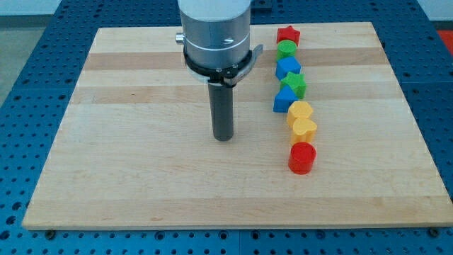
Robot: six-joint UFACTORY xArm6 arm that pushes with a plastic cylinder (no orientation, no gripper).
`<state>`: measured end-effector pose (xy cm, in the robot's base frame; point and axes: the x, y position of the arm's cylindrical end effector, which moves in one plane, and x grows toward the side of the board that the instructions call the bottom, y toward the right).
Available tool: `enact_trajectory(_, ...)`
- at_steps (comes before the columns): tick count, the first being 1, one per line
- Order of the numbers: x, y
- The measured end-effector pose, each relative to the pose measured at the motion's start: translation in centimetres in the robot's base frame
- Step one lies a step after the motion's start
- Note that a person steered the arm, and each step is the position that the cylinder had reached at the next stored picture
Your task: Nudge the green star along with blue triangle right a bit
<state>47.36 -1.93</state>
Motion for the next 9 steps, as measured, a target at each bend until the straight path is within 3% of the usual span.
enact_trajectory(2, -7.5, 2.3)
enact_trajectory(5, -7.6, 7.4)
enact_trajectory(9, -7.6, 7.7)
